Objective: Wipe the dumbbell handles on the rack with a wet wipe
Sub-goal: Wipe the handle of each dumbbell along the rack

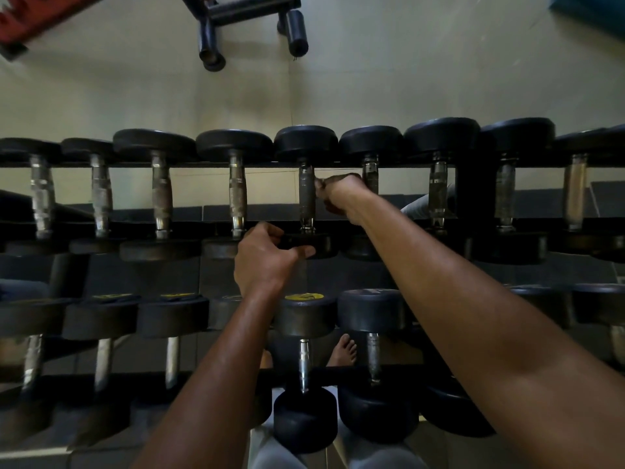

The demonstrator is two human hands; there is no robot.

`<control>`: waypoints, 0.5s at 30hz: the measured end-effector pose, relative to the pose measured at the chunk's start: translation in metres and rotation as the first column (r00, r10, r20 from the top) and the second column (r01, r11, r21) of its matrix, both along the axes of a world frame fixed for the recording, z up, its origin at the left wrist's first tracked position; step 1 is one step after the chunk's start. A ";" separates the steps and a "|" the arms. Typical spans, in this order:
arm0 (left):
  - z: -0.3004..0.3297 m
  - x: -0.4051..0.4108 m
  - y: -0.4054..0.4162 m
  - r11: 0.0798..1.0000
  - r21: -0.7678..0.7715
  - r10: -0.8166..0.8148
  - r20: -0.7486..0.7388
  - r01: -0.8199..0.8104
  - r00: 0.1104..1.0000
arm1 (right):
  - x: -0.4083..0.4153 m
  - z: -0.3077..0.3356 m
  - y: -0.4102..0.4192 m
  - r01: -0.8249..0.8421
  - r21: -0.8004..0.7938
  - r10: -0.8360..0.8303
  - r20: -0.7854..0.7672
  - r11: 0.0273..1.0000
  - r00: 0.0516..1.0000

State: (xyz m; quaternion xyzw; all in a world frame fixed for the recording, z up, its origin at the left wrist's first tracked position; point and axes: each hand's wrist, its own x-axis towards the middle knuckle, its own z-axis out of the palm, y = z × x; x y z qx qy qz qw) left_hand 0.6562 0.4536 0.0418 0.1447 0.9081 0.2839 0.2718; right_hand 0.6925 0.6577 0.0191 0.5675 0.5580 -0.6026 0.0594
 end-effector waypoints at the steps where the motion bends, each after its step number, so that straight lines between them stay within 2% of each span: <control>1: 0.000 0.000 0.000 1.000 -0.001 0.002 0.002 -0.002 1.000 | 0.002 -0.001 -0.001 -0.052 0.016 0.052 0.043 0.999 0.998; 7: -0.001 0.000 0.000 1.000 0.007 0.010 0.011 -0.010 1.000 | 0.014 -0.001 -0.006 -0.271 0.065 0.258 0.166 0.960 0.952; 15: -0.002 -0.001 -0.001 1.000 0.018 0.000 0.018 0.000 1.000 | 0.021 -0.005 -0.010 -0.475 0.149 0.440 0.217 0.867 0.871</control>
